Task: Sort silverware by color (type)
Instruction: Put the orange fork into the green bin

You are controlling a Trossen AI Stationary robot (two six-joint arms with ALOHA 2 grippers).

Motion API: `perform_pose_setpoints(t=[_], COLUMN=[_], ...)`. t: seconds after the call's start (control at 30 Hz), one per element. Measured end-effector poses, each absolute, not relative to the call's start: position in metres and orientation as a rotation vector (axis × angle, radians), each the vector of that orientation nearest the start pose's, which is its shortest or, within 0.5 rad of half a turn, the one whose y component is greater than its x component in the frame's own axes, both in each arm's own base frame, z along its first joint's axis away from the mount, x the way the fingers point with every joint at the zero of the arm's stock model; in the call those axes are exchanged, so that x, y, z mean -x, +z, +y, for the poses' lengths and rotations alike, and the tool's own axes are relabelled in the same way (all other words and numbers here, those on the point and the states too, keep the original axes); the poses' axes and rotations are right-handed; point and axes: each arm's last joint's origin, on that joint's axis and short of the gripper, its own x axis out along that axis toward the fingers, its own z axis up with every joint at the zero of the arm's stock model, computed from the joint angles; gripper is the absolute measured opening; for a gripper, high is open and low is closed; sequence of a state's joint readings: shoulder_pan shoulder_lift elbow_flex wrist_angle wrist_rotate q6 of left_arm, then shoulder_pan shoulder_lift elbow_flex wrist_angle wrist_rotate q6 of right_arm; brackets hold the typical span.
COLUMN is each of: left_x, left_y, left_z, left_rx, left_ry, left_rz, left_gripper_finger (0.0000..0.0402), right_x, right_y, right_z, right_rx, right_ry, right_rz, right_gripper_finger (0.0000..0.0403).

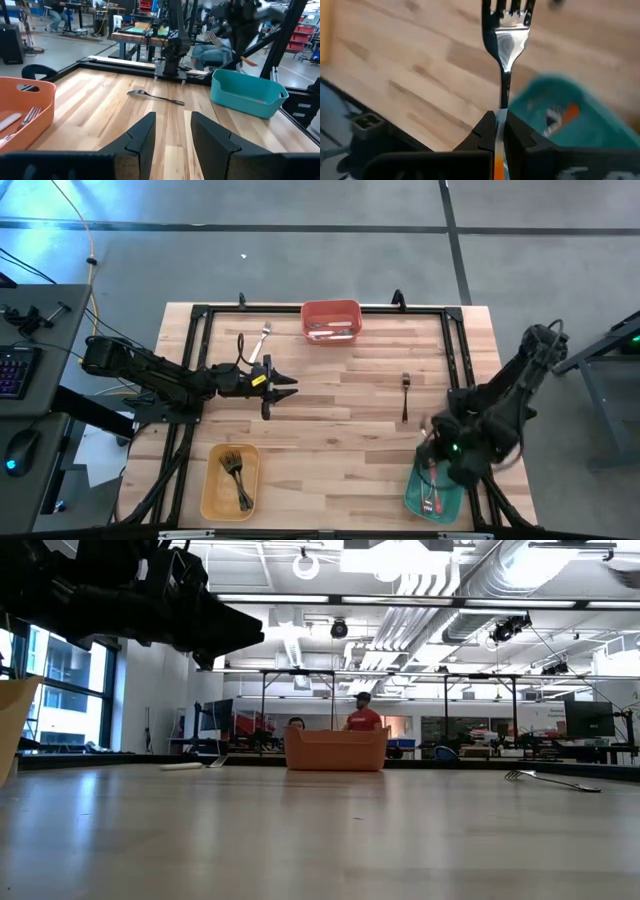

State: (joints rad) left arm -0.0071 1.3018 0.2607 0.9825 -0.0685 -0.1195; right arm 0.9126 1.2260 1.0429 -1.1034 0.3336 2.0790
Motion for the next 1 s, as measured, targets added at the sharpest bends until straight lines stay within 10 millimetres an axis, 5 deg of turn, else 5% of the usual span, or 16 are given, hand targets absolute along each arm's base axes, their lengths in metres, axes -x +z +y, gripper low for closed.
perform_pose_setpoints(t=[0.33, 1.0], left_x=[-0.222, -0.221], left_y=[0.171, 0.162], left_z=[0.003, 0.027], left_rx=[0.142, 0.215], left_ry=[0.114, 0.216], left_rz=[0.056, 0.168], left_gripper_finger=[0.0117, 0.0117], right_x=[-0.132, -0.137], right_y=[0.226, 0.189], right_z=[0.217, 0.233], right_rx=[-1.104, -1.052], right_ry=[-0.730, -0.851], right_rz=[1.173, 1.353], right_gripper_finger=[0.0000, 0.0012])
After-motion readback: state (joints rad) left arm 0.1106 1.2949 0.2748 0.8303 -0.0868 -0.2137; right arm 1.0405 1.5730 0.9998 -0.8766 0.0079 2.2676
